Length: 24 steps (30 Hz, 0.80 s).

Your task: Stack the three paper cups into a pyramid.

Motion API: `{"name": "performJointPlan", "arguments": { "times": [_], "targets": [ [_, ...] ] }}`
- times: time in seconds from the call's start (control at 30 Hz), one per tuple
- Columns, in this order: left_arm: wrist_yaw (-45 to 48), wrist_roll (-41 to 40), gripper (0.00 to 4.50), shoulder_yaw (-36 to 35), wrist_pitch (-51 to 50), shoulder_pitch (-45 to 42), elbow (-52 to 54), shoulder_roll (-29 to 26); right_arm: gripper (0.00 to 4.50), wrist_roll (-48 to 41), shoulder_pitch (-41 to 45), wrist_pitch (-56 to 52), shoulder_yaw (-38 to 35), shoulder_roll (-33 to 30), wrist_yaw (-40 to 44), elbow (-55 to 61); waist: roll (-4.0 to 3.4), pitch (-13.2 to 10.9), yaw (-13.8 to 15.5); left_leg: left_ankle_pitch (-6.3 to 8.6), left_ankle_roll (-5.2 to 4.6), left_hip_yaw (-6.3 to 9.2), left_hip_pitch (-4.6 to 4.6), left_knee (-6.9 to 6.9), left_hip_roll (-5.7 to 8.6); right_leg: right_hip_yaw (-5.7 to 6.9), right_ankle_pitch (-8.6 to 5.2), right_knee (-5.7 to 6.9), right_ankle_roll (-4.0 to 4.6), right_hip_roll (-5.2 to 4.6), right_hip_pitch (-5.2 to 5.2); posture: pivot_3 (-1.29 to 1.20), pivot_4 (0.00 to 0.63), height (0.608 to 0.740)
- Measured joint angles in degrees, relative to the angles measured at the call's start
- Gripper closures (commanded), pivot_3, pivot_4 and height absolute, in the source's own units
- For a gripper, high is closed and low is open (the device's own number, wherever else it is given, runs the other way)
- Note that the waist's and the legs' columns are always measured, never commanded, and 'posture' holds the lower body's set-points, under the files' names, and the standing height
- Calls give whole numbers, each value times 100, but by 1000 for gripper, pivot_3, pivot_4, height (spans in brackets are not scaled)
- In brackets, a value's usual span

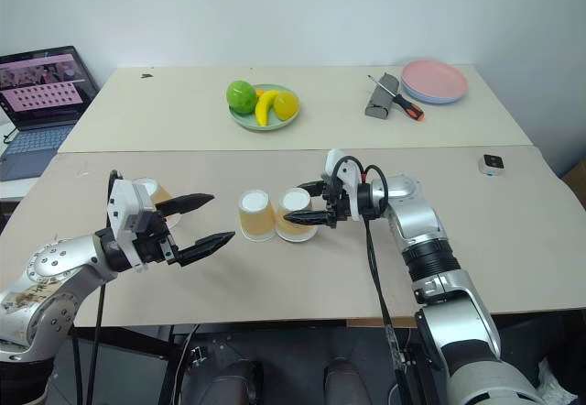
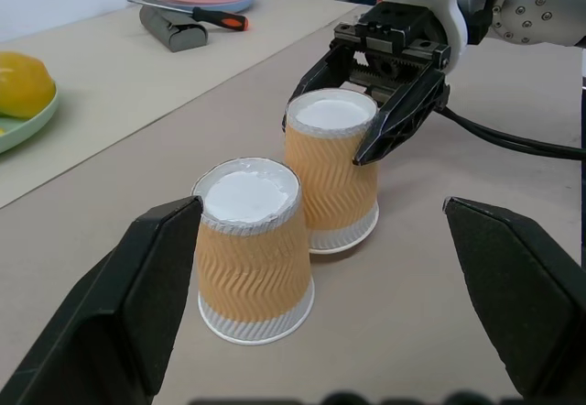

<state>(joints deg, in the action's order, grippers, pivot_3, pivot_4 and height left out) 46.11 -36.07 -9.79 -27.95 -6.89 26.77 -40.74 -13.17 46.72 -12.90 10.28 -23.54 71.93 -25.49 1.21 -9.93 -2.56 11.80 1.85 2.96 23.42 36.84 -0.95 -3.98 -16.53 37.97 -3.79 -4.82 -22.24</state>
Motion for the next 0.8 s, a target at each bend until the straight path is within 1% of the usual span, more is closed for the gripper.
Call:
{"name": "performJointPlan", "arguments": {
  "times": [0.17,0.23,0.27,0.3,0.33,0.63,0.77,0.8],
  "targets": [
    [-6,-2,0,-7,-48,-5,0,-1,1714,70,30,20,10,3,8,-44,0,0,-4,0,0,0,-1,0,0,0,0,1,0,0,0,0,150,740],
    [-9,-2,0,-7,-69,-5,0,0,713,78,30,23,10,18,4,-75,0,0,-4,0,0,0,-1,0,0,0,0,1,0,0,0,0,150,740],
    [-10,-2,0,-7,-70,-5,0,0,579,78,30,23,10,29,1,-82,0,0,-3,0,0,0,-1,0,0,0,0,1,0,0,0,0,150,740],
    [-14,-2,0,-7,-71,-5,1,0,229,78,30,23,10,41,-4,-90,0,0,-3,0,0,0,-1,0,0,0,0,1,0,0,0,0,150,740],
    [-16,-2,0,-7,-71,-5,1,0,56,78,30,23,10,46,-6,-91,0,0,-3,0,0,0,-1,0,0,0,0,1,0,0,-1,0,150,740],
    [-24,-1,0,-7,-71,-5,1,0,56,76,98,23,0,50,-138,-83,0,0,-3,0,0,0,0,0,0,0,0,1,0,0,-1,0,150,740],
    [-22,1,0,-7,-71,-5,1,0,56,47,94,-91,-57,-141,-122,351,-1,-1,2,0,0,1,3,0,0,0,0,0,0,0,-3,0,150,740],
    [-20,0,0,-6,-70,-14,1,1,56,-11,42,-218,-94,-277,-105,662,-1,-1,4,0,0,1,3,0,0,0,0,0,0,0,-2,0,150,740]
  ]
}}
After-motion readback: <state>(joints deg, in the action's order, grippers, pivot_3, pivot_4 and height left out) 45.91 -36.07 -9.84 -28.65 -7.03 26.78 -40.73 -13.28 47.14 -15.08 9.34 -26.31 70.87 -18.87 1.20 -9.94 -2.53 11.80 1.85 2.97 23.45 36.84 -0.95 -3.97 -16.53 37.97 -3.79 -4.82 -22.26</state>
